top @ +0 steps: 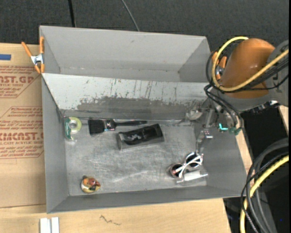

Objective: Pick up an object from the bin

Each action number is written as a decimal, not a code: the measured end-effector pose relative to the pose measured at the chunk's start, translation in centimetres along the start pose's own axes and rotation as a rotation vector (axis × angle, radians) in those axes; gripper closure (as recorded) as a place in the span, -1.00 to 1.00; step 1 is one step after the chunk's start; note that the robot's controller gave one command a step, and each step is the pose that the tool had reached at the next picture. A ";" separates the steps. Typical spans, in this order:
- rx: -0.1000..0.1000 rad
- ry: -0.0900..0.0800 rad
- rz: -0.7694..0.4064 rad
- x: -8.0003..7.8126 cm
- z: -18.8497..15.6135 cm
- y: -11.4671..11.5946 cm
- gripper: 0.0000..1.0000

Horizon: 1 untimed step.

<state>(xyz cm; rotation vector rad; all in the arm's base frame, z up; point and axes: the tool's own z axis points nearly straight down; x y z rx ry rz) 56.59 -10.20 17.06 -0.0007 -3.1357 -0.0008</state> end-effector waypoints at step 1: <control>0.001 -0.008 -0.001 -0.2 -0.4 0.0 -1.00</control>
Offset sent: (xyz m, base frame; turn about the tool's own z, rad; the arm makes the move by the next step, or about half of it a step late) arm -0.0670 -0.0174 -0.1006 -0.2440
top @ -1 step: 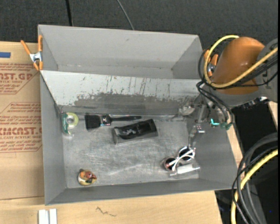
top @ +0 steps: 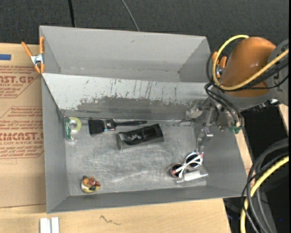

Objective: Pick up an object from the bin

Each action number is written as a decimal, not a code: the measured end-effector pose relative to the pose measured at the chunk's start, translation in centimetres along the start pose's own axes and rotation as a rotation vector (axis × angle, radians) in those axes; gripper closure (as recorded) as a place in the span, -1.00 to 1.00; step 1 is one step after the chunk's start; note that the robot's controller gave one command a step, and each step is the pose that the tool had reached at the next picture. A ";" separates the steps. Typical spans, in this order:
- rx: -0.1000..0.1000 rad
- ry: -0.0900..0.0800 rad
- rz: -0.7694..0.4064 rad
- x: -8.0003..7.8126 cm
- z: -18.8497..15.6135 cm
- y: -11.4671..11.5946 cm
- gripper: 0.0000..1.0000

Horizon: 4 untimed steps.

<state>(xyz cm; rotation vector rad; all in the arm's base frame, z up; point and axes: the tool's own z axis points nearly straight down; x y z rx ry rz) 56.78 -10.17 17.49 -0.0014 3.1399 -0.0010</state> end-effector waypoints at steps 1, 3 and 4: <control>0.000 -0.002 -0.125 3.5 5.3 -0.8 -1.00; -0.002 0.001 -0.273 6.6 6.3 -0.6 -1.00; -0.001 -0.001 -0.358 6.7 10.2 -1.9 -1.00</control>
Offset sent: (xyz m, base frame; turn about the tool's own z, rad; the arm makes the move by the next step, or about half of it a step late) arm -0.0739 -0.0160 -0.0454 -0.2921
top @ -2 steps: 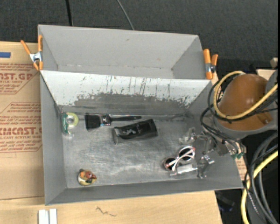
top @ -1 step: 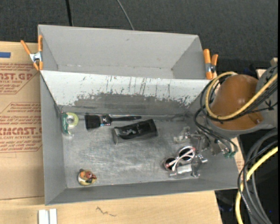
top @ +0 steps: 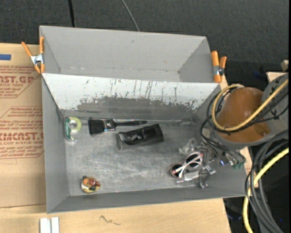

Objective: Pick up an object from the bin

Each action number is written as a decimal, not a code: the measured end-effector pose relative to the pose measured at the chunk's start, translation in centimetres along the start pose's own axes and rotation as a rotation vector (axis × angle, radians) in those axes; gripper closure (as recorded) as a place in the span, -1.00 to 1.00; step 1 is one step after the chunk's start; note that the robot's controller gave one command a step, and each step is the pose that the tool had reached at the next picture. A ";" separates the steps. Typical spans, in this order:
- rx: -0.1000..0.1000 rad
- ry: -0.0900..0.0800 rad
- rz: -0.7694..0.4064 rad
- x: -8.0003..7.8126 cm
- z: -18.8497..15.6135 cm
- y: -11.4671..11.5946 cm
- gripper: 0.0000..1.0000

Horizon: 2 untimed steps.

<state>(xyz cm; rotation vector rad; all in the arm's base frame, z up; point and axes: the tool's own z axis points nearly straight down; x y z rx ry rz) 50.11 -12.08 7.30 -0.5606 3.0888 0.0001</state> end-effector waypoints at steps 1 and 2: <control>0.008 -0.013 0.167 0.0 -0.2 0.3 1.00; 0.008 -0.012 0.167 0.0 -0.2 0.4 1.00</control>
Offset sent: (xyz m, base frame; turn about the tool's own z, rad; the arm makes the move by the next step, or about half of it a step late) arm 0.0000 0.0000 0.0000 0.0000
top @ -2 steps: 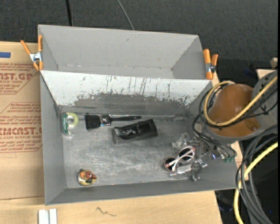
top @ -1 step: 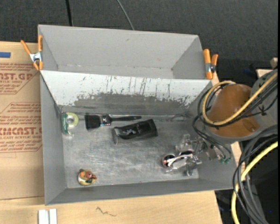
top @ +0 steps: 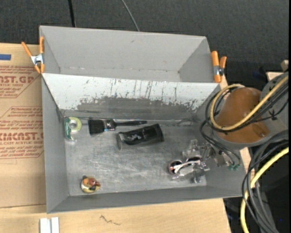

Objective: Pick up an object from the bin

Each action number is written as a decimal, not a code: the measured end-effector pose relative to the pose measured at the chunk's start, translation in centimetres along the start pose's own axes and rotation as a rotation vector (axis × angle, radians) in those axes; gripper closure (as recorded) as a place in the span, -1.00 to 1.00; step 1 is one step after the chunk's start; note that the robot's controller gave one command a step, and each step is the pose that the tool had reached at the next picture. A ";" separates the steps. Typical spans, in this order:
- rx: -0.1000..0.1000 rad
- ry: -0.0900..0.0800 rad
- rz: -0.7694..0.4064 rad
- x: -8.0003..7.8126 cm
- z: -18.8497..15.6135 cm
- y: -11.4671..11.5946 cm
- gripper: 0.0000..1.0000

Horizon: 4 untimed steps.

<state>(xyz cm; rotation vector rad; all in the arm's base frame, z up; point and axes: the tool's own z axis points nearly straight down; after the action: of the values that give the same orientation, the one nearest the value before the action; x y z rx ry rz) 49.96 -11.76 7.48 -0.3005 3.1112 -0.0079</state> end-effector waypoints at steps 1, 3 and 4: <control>-0.001 0.002 0.000 0.0 -0.1 0.0 1.00; -0.007 0.014 0.000 0.1 -0.7 0.1 1.00; -0.011 0.022 0.000 0.3 -2.8 0.3 1.00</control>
Offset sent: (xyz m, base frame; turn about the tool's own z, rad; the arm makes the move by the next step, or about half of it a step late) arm -0.0001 -0.0001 0.0061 0.0000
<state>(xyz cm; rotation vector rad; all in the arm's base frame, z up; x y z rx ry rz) 49.54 -11.56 10.23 -0.3035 3.1344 0.0052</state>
